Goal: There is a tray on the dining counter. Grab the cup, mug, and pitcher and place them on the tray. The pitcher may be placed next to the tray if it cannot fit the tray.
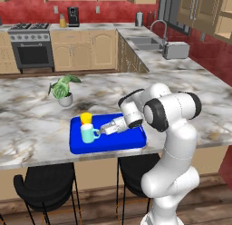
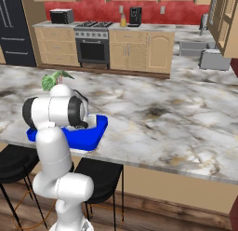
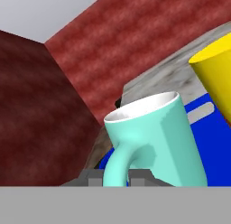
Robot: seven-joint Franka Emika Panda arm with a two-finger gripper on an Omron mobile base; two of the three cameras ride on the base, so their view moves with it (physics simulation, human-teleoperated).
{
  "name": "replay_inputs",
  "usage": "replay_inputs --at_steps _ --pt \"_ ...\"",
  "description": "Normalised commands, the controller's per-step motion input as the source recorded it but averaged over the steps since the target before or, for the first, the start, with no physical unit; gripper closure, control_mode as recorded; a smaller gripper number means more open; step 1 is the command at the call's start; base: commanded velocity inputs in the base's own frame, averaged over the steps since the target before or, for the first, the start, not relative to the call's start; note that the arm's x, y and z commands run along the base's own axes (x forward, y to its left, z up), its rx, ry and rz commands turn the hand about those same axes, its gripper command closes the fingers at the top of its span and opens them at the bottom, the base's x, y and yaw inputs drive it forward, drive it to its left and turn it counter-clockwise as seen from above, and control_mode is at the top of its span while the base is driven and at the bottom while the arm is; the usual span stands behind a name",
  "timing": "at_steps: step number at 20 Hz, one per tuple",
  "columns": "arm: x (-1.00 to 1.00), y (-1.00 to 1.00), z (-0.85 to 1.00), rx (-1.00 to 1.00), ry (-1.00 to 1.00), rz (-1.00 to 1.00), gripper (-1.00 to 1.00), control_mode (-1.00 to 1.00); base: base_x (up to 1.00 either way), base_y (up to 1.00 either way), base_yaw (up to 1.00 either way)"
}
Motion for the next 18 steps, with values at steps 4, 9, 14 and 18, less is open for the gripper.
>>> replay_inputs --at_steps 4,9,14,18 --pt "0.27 0.00 -0.01 0.00 0.00 0.00 1.00 -1.00 0.00 0.00 0.00" --pt "0.21 0.05 -0.16 0.00 -0.01 0.00 1.00 -1.00 0.00 0.00 0.00" --pt "0.17 0.14 -0.29 0.00 0.00 0.00 1.00 -1.00 0.00 0.00 0.00" --pt "0.04 0.15 -0.25 0.00 0.00 0.00 1.00 -1.00 0.00 0.00 0.00"
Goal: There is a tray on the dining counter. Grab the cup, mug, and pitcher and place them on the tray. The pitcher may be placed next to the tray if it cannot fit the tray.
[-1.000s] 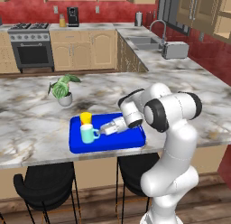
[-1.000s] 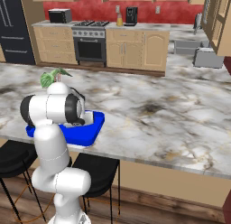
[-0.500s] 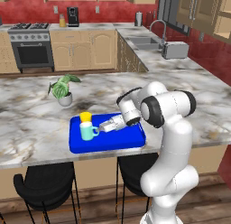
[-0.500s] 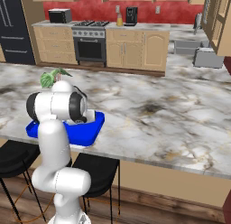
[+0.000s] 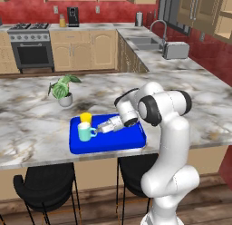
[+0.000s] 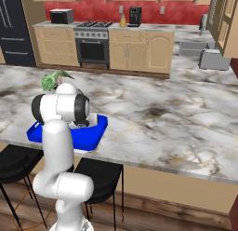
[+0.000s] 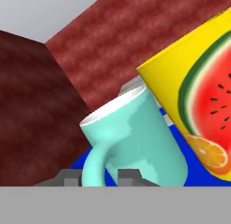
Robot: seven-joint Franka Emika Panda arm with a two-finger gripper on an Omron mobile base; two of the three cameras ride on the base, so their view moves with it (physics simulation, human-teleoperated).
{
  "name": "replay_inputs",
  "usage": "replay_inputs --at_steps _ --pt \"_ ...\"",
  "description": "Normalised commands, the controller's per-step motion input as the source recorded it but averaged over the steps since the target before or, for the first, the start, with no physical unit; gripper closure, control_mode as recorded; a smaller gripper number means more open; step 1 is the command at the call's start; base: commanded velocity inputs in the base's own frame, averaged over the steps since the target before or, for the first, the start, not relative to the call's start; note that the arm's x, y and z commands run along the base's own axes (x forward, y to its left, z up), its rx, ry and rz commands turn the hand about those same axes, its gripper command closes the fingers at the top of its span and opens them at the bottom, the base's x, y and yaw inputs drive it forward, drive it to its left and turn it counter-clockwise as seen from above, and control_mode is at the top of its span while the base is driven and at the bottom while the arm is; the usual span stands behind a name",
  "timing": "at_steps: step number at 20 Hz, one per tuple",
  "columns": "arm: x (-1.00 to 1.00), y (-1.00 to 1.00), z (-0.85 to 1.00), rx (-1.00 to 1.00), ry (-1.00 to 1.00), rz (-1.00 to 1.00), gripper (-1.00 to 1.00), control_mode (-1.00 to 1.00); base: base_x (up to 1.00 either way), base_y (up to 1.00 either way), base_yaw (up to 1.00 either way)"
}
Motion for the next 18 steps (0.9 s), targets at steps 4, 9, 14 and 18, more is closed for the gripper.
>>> replay_inputs --at_steps 4,9,14,18 --pt "0.00 0.04 -0.15 0.00 0.00 0.00 1.00 -1.00 0.00 0.00 0.00" --pt "0.00 0.00 -0.16 0.00 0.00 0.00 1.00 -1.00 0.00 0.00 0.00" --pt "0.00 0.00 0.00 0.00 0.00 0.00 1.00 -1.00 0.00 0.00 0.00" --pt "0.00 0.00 0.00 0.00 0.00 0.00 1.00 -1.00 0.00 0.00 0.00"
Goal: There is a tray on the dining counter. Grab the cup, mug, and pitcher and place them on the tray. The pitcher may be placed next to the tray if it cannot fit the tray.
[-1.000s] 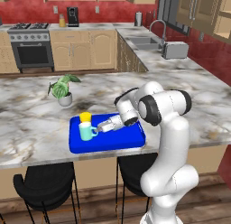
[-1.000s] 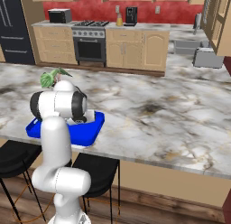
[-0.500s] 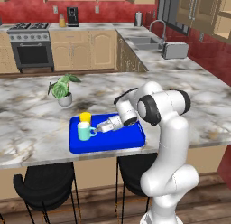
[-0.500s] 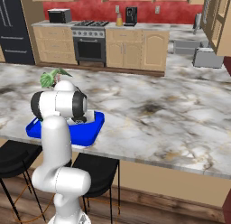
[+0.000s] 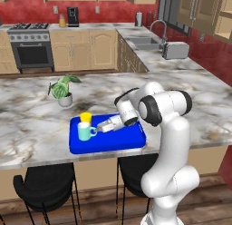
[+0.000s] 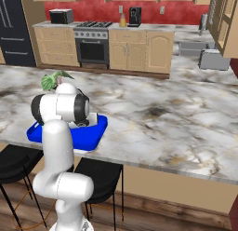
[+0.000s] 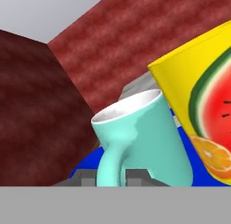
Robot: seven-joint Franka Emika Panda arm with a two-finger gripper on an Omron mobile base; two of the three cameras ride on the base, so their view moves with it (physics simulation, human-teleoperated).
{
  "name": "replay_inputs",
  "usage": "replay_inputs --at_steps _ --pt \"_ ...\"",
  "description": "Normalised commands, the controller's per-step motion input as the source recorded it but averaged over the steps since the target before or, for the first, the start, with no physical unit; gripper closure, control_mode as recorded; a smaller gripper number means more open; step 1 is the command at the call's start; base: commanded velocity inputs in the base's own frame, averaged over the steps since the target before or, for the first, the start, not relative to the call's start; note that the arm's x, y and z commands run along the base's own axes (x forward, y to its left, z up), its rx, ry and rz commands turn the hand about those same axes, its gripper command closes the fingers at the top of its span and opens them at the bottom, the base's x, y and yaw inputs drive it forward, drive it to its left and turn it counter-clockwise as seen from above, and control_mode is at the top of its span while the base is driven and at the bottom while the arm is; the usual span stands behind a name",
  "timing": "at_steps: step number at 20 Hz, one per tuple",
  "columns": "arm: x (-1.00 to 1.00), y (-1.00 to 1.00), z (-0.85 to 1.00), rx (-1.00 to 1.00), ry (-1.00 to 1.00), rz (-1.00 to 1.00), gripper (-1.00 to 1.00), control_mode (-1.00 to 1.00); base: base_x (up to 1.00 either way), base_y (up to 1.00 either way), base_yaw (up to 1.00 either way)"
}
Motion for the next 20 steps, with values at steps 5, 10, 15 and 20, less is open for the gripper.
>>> replay_inputs --at_steps 5,10,15,20 --pt "0.00 0.00 0.00 0.00 0.00 0.00 -1.00 -1.00 0.00 0.00 0.00" --pt "0.00 0.00 0.00 0.00 0.00 0.00 -1.00 -1.00 0.00 0.00 0.00" --pt "0.00 0.00 0.00 0.00 0.00 0.00 -1.00 -1.00 0.00 0.00 0.00" --pt "0.00 0.00 0.01 0.00 0.00 0.00 -1.00 -1.00 0.00 0.00 0.00"
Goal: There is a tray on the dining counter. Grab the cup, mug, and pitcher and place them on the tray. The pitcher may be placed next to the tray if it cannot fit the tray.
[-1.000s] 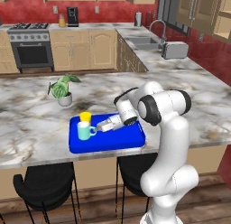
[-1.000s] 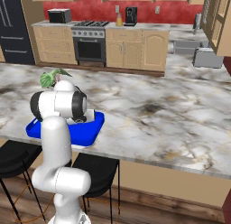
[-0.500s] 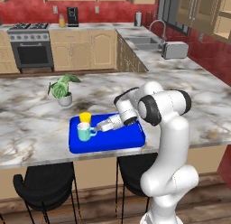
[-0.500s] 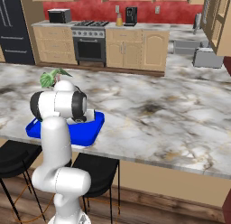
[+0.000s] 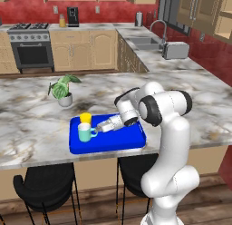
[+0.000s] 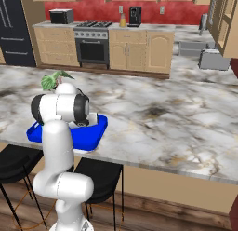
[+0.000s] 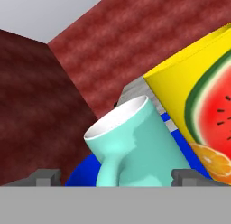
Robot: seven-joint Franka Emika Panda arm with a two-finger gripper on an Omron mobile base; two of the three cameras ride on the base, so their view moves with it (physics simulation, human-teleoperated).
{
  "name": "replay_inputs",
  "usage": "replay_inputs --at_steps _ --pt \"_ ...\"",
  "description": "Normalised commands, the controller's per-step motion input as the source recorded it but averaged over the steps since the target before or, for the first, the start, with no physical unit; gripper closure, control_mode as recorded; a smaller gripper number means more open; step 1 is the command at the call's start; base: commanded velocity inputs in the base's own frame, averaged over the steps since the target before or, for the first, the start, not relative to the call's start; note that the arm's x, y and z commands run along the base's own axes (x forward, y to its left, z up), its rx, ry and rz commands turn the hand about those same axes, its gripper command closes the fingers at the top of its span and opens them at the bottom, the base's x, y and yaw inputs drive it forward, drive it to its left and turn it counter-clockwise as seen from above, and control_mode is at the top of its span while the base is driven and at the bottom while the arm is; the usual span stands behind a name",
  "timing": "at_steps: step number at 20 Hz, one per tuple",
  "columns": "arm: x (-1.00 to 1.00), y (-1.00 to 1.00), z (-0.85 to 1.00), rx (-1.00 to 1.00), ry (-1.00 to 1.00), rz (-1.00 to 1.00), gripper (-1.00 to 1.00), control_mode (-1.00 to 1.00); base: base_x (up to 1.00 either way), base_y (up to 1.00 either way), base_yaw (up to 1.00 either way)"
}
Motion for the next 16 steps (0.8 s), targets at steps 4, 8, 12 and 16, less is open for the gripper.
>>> replay_inputs --at_steps 4,8,12,16 --pt "-0.13 0.00 0.29 -0.01 -0.03 0.00 -1.00 -1.00 0.00 0.00 0.00" --pt "-0.45 -0.02 0.52 -0.04 -0.10 0.00 -1.00 -1.00 0.00 0.00 0.00" --pt "-0.69 -0.09 0.54 -0.08 -0.15 0.00 -1.00 -1.00 0.00 0.00 0.00" --pt "-0.89 -0.16 0.49 -0.11 -0.16 -0.02 -1.00 -1.00 0.00 0.00 0.00"
